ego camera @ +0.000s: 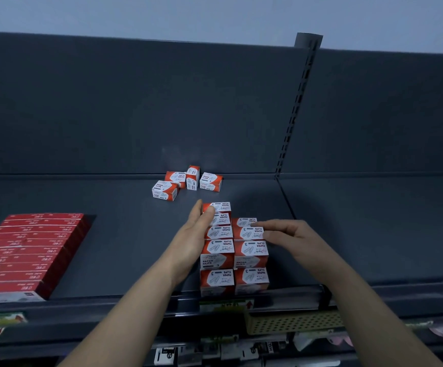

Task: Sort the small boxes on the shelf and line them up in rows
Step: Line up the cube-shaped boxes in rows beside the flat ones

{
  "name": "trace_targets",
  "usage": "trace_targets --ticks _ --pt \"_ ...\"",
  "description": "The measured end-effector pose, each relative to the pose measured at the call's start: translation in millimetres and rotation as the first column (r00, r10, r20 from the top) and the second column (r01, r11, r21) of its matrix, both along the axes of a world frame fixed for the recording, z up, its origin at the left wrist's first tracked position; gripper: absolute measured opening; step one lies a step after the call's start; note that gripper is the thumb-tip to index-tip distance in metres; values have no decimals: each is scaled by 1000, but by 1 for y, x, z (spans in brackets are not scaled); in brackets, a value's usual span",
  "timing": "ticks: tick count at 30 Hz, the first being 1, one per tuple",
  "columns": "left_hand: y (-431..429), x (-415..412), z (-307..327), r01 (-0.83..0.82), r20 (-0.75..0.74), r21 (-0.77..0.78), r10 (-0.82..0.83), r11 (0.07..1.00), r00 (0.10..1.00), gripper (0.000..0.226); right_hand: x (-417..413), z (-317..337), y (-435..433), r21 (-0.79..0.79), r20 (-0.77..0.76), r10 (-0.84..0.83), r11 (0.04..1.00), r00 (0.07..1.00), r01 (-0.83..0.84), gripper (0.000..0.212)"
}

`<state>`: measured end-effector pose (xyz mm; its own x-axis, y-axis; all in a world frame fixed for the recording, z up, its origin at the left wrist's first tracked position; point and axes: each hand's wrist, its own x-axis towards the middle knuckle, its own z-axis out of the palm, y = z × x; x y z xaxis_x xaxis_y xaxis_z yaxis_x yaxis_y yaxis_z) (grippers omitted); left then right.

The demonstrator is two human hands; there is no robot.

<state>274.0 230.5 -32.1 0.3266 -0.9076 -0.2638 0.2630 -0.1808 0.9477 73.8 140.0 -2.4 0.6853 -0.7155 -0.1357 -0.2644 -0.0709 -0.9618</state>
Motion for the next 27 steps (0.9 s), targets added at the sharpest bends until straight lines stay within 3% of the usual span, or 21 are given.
trace_targets --ticks 5,8,11,16,22,27 --pt "0 11 -2 -16 54 51 13 999 998 75 6 8 -12 -106 -50 -87 991 995 81 23" --pt "-3 26 7 -127 261 31 114 991 958 62 23 13 -31 -225 -126 -101 972 987 70 24" --pt "-11 46 20 -240 542 -60 233 969 807 37 50 13 -55 -336 -220 -115 941 969 35 29" --pt "-44 79 20 -309 775 -46 229 950 589 31 101 5 -92 -449 -295 -117 893 948 -29 37" --pt "-86 104 18 -295 917 22 98 955 386 42 149 -14 -118 -375 -370 -32 920 928 -117 47" --pt "-113 109 12 -265 949 84 4 960 315 46 167 -32 -138 -390 -419 6 902 908 -186 22"
